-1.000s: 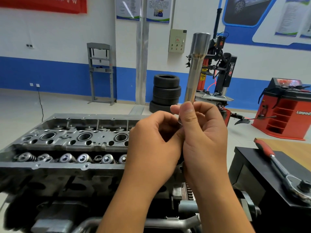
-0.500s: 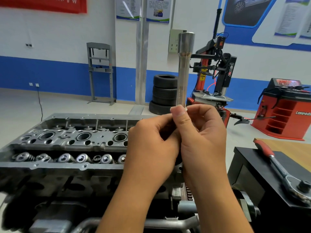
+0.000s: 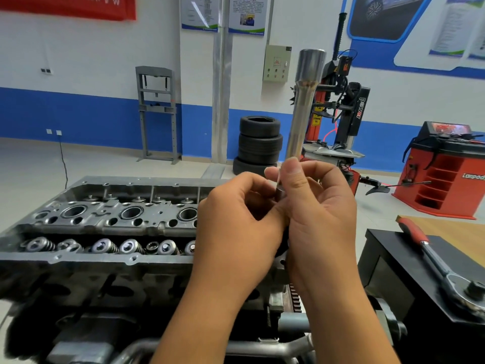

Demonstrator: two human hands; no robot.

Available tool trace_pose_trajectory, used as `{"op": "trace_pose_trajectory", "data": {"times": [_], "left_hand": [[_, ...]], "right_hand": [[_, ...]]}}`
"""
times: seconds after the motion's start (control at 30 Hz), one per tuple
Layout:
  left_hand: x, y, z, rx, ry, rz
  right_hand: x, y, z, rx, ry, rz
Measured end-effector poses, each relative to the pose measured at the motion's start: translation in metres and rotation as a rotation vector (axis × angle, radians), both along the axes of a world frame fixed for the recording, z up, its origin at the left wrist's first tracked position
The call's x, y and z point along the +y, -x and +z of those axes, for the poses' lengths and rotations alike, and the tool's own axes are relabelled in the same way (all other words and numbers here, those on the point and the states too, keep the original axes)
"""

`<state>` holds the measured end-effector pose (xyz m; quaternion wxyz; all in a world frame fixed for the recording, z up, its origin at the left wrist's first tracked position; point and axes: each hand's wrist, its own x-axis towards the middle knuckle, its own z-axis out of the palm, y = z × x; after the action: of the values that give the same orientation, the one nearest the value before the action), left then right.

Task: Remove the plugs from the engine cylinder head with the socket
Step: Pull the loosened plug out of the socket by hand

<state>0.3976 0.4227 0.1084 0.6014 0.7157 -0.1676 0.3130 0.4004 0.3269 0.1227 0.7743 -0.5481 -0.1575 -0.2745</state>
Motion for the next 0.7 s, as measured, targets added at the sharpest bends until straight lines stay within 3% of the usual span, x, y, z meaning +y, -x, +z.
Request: {"op": "trace_pose_trajectory", "data": {"times": [0.2, 0.5, 0.7], "left_hand": [[0.0058, 0.0009, 0.0038, 0.052, 0.033, -0.236], [0.0021, 0.0011, 0.0017, 0.001, 0.004, -0.087], [0.0061, 0.004, 0.0066, 0.056, 0.017, -0.253]], "right_hand": [[-0.0025, -0.0022, -0.0011, 0.014, -0.005, 0.034], [-0.0042, -0.0039, -0.0029, 0.002, -0.029, 0.04], [-0.0035, -0.0022, -0.0024, -0.009, 0.018, 0.067]]}}
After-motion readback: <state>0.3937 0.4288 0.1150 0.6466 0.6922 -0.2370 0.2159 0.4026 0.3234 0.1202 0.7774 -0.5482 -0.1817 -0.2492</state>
